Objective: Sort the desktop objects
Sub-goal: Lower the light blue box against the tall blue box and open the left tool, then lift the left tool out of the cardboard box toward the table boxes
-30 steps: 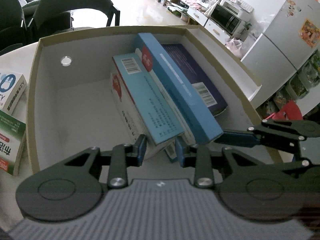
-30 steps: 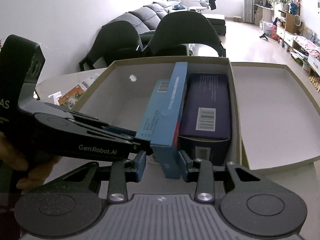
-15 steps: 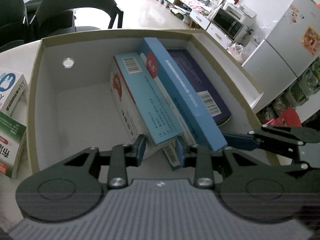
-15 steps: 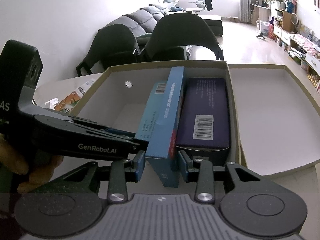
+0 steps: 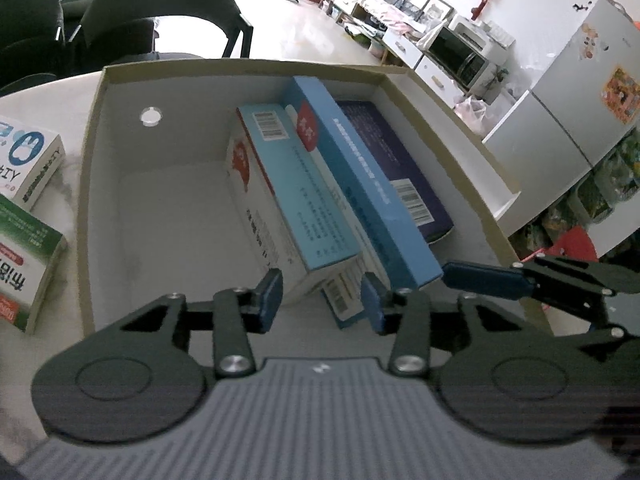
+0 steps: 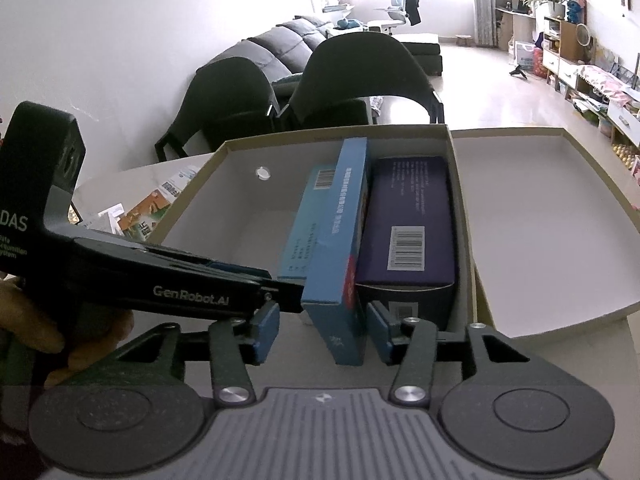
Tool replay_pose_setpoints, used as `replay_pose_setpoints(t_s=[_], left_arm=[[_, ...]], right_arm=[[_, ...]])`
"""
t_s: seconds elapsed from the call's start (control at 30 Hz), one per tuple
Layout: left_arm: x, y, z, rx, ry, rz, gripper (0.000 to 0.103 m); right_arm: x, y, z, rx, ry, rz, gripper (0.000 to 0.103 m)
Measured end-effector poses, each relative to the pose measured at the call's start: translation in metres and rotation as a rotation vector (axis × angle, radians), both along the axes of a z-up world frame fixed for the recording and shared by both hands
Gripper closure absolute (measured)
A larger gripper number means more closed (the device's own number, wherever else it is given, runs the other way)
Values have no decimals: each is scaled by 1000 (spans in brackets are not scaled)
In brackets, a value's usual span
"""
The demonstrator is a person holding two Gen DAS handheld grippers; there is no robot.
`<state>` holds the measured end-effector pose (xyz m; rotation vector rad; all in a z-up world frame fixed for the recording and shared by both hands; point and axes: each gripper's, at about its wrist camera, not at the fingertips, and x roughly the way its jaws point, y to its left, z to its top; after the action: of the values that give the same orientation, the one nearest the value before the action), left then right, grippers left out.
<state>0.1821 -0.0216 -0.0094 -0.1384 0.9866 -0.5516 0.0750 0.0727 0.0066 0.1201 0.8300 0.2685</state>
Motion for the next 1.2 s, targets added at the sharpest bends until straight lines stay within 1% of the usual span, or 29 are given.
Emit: replay_pose_setpoints(t_s=[0.23, 0.47, 0.63, 0.7, 0.77, 0.9, 1.03, 1.2], left_arm=[[-11, 9, 10, -35, -32, 17, 53], [-23, 23, 21, -80, -69, 40, 49], [-29, 29, 24, -93, -85, 57, 45], [-32, 32, 25, -99, -91, 71, 42], [-35, 36, 26, -105, -102, 89, 36], [-45, 47, 32, -115, -137, 130, 31], [-53, 58, 40, -121, -179, 172, 18], [-59, 71, 48, -124, -220, 246, 10]], right_arm=[[-10, 0, 6, 22, -19, -8, 42], [-20, 5, 12, 42, -38, -9, 39], [-24, 8, 14, 54, -45, -11, 37], [-25, 9, 15, 60, -47, -12, 35], [-27, 10, 16, 67, -49, -13, 34], [-30, 11, 16, 85, -48, -13, 31], [-30, 12, 15, 101, -43, -16, 29], [-29, 13, 12, 112, -33, -19, 28]])
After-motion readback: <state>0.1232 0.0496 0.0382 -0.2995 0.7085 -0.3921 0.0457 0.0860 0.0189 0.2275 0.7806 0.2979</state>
